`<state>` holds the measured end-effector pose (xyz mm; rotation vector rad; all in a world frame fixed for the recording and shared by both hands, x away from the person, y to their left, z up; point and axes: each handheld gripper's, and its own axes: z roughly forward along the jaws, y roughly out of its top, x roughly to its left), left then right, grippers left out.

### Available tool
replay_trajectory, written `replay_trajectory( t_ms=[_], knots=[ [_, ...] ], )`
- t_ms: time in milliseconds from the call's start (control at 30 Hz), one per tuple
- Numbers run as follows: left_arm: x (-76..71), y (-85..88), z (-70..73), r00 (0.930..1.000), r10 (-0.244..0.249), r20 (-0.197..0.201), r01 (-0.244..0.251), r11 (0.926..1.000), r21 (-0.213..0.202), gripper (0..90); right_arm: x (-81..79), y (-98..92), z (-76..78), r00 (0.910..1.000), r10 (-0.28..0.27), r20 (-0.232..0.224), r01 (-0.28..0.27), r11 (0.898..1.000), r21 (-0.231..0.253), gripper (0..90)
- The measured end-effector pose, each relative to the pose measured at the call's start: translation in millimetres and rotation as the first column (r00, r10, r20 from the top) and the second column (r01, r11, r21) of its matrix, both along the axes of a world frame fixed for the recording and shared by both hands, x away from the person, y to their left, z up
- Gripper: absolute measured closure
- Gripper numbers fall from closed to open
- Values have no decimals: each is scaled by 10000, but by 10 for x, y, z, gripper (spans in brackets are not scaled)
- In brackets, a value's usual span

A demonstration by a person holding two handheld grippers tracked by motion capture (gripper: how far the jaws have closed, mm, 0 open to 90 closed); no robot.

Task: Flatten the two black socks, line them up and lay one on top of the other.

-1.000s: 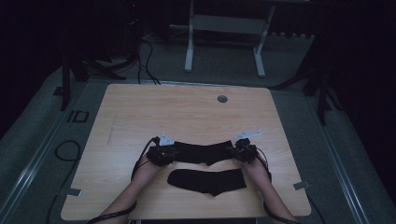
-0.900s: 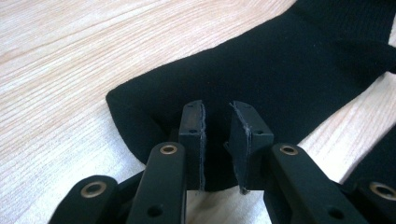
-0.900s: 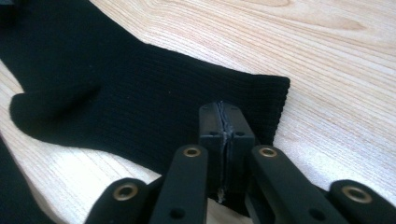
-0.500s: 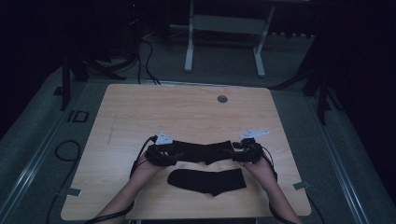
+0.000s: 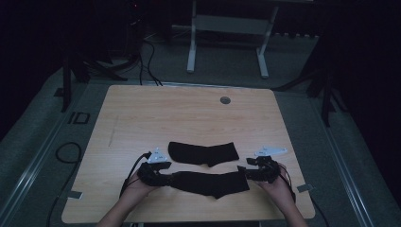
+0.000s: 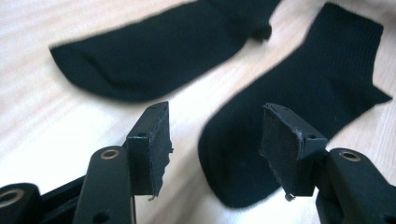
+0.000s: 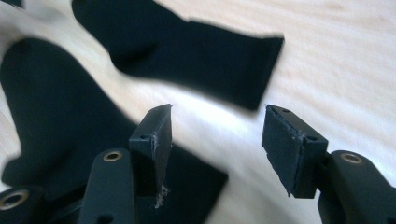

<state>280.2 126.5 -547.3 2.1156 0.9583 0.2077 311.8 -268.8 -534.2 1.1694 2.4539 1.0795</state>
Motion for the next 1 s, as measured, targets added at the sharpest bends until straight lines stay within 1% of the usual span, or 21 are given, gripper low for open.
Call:
replay_trajectory(
  t_ms=[33,67,100,133,167,267,300,367,400,467,500,533,600,633,700,733,800,833,933,1000],
  knots=[
    [-12,4,-24,10000,46,-77,-47,10000,-16,434,-32,-18,-17,10000,-19,-62,19,10000,20,446],
    [-18,8,-48,9998,98,-156,-98,10000,13,439,-72,-41,-35,9999,-58,-94,58,10000,-4,477],
    [-23,8,-72,9997,137,-219,-136,9999,40,445,-110,-62,-52,9998,-137,-156,137,9999,2,491],
    [-26,7,-94,9995,120,-276,-118,9999,69,447,-142,-78,-69,9996,-150,-240,152,9998,91,494],
    [-25,6,-117,9994,77,-324,-74,9999,96,455,-173,-84,-82,9994,-207,-269,209,9998,54,509],
    [-19,0,-176,9989,184,-428,-178,9997,140,478,-220,-88,-122,9988,-291,-399,289,9996,-50,548],
    [-20,0,-186,9991,195,-384,-193,9998,64,504,-226,-83,-136,9987,-267,-438,264,9996,-71,558],
    [-20,-7,-185,9992,179,-363,-174,9998,123,517,-233,-62,-161,9985,-326,-433,312,9989,-337,568],
    [-23,-14,-185,9992,160,-362,-156,9998,120,539,-237,-51,-173,9984,-289,-480,269,9988,-411,579],
    [-34,-24,-190,9995,104,-294,-99,9998,142,588,-245,-33,-186,9988,-265,-406,240,9979,-608,596],
    [-44,-33,-189,9996,132,-254,-126,9997,221,604,-249,-27,-192,9989,-254,-406,229,9978,-622,610],
    [-49,-41,-186,9997,79,-231,-72,9995,300,648,-251,-23,-195,9988,-244,-430,218,9979,-610,627],
    [-57,-59,-185,9998,-41,-211,49,9993,371,700,-261,-19,-200,9988,-196,-445,171,9982,-567,670],
    [-60,-67,-184,9997,-83,-224,93,9991,418,753,-265,-15,-200,9989,-143,-444,118,9983,-578,698],
    [-69,-84,-187,9995,-216,-226,226,9987,447,819,-273,-1,-201,9989,-38,-471,11,9984,-570,758],
    [-73,-90,-186,9995,-203,-252,215,9987,462,843,-277,9,-202,9989,14,-475,-42,9983,-584,791],
    [-74,-91,-183,9991,-267,-333,280,9988,400,857,-276,28,-188,9987,14,-507,-46,9980,-624,850],
    [-74,-86,-179,9991,-204,-376,218,9991,359,860,-275,35,-179,9989,-1,-471,-32,9977,-684,860],
    [-85,-63,-146,9993,-128,-344,138,9995,289,863,-286,48,-122,9994,-53,-352,36,9988,-482,869],
    [-92,-34,-84,9997,-102,-235,106,9998,182,865,-296,55,-55,9998,-57,-168,52,9994,-337,871]
  ],
)
